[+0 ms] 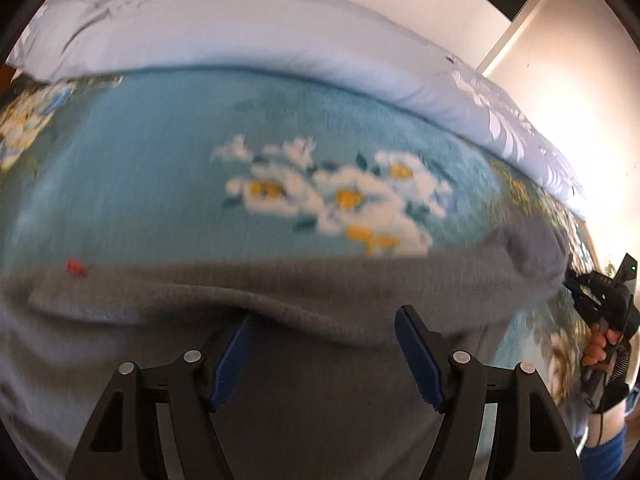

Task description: Fold clothes

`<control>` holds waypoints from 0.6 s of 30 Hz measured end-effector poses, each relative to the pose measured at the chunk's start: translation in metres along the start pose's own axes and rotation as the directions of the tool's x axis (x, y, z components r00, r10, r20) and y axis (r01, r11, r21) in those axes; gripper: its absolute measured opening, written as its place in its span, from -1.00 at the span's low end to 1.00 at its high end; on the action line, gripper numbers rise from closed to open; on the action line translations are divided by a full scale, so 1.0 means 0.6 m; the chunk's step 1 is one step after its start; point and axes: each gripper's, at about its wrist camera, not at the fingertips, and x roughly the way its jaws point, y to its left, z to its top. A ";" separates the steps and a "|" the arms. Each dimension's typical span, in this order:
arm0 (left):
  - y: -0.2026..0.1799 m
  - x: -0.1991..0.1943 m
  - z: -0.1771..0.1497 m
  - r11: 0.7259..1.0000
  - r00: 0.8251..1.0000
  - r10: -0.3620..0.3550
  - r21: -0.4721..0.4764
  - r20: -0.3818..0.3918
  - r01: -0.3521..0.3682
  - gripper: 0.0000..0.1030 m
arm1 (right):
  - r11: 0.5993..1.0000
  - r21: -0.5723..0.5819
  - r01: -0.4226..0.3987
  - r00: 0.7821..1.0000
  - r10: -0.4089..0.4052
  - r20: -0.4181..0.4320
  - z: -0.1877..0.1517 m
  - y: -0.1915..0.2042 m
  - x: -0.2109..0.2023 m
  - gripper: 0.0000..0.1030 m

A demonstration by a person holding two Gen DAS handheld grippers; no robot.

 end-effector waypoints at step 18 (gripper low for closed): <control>0.061 -0.058 0.044 0.992 0.998 0.013 -0.125 0.058 -0.006 0.44 | 0.943 -0.163 0.289 0.949 -0.260 0.181 0.081 0.008 -0.050 -0.49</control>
